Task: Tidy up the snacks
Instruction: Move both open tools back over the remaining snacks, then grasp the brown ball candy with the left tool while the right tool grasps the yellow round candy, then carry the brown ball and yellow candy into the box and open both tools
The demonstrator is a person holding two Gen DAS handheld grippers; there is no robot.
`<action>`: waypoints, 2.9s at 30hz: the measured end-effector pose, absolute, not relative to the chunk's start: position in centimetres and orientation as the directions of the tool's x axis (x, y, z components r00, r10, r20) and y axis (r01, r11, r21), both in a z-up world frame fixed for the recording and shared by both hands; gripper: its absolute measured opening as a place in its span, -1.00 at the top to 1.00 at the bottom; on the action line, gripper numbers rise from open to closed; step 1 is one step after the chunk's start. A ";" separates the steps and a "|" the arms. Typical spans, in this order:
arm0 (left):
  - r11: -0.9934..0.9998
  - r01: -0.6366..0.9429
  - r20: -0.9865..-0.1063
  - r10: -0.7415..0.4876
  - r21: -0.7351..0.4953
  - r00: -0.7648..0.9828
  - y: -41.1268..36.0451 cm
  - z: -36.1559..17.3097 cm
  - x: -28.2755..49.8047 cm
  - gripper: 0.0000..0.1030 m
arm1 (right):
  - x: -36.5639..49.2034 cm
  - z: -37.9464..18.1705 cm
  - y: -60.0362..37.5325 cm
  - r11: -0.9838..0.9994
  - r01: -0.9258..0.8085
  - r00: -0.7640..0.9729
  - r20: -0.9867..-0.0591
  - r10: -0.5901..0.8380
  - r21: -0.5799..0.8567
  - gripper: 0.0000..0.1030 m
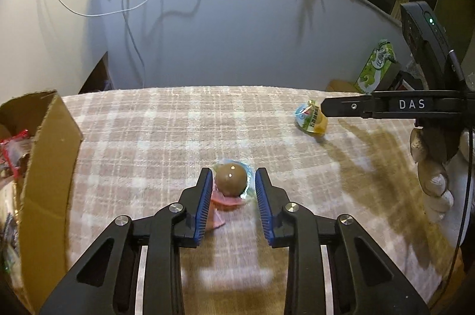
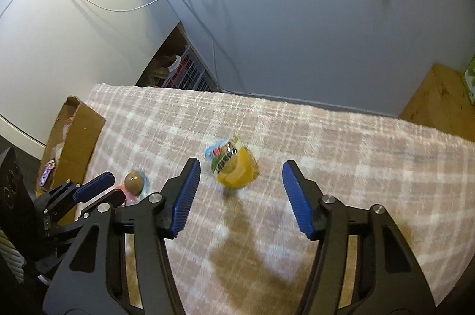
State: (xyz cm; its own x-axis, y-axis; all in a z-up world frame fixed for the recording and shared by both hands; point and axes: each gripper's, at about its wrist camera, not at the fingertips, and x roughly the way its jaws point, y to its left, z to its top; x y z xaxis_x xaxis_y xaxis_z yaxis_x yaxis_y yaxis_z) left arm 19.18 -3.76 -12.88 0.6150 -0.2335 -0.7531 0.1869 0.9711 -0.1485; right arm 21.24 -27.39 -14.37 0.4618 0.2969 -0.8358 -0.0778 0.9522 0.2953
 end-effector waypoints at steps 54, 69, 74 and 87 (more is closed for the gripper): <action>0.977 0.179 -0.639 -0.214 -0.120 0.739 0.9 -7.3 9.4 0.53 | 15.6 -6.9 -17.4 0.948 -0.280 0.558 -0.777 0.292 0.155 0.54; 0.993 0.022 -0.618 -0.088 -0.113 0.782 8.9 -6.5 5.5 0.53 | 15.5 -5.1 -8.0 0.891 -0.431 0.531 -0.759 0.378 0.142 0.54; 0.993 -0.033 -0.621 -0.042 -0.109 0.783 11.7 -6.9 4.3 0.53 | 15.7 -5.0 -5.0 0.872 -0.469 0.512 -0.762 0.397 0.138 0.54; 0.982 -0.145 -0.636 0.033 -0.125 0.771 17.7 -8.1 2.8 0.53 | 17.3 -6.8 1.9 0.827 -0.545 0.440 -0.793 0.421 0.137 0.54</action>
